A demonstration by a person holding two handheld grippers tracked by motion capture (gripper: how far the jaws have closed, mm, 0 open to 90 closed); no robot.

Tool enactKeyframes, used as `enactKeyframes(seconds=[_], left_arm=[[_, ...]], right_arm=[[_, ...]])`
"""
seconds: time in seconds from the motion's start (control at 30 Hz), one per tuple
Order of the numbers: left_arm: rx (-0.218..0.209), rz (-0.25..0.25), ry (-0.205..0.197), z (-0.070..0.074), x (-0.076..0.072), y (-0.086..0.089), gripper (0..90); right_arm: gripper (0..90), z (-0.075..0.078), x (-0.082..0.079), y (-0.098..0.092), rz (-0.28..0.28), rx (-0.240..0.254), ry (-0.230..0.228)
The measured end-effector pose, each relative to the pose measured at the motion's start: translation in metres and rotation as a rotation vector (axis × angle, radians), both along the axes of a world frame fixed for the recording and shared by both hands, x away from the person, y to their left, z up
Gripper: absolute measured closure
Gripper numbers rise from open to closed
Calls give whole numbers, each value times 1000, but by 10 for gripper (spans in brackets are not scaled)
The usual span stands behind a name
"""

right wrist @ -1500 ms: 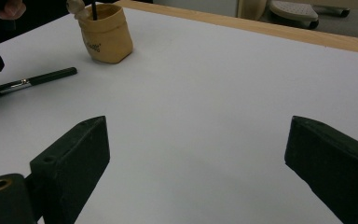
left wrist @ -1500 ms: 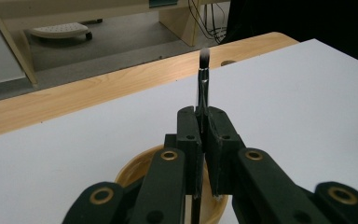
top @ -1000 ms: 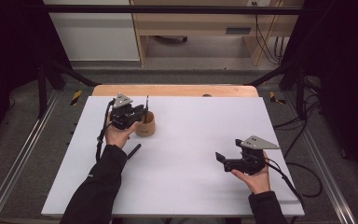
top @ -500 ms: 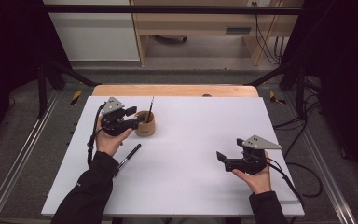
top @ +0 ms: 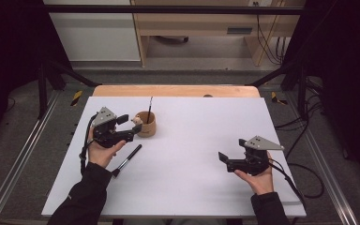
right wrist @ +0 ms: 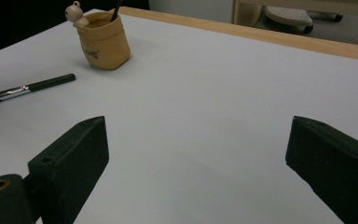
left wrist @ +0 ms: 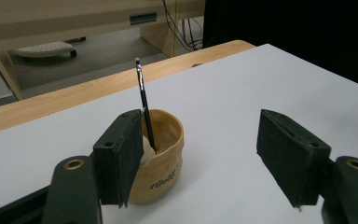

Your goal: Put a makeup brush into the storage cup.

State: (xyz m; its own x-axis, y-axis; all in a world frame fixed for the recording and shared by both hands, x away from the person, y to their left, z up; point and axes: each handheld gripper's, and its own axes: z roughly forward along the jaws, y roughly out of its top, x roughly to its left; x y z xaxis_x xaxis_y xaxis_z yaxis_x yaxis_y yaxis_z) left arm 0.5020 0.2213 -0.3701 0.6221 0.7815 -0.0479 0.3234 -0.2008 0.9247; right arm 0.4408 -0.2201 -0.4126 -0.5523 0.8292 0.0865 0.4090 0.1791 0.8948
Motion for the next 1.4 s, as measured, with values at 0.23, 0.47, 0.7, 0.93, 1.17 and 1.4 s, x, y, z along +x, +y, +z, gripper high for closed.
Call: enactKeyframes(seconds=[0.23,0.47,0.7,0.93,1.17,1.4], left_arm=[[-9,-4,-12,-3,-15,6,247],[-18,-2,-4,-14,-27,14,202],[-23,-6,4,-28,-37,21,167],[20,-7,10,-35,-44,21,117],[17,9,22,-40,-49,30,99],[23,16,31,-44,-53,35,91]], right_arm=[[64,1,-1,-1,-2,7,-3],[64,2,-1,-2,0,6,-8],[63,2,-1,-2,0,0,-11],[63,3,-3,-3,1,4,-14],[61,2,-3,-2,3,2,-11],[61,3,-4,-4,0,4,-14]])
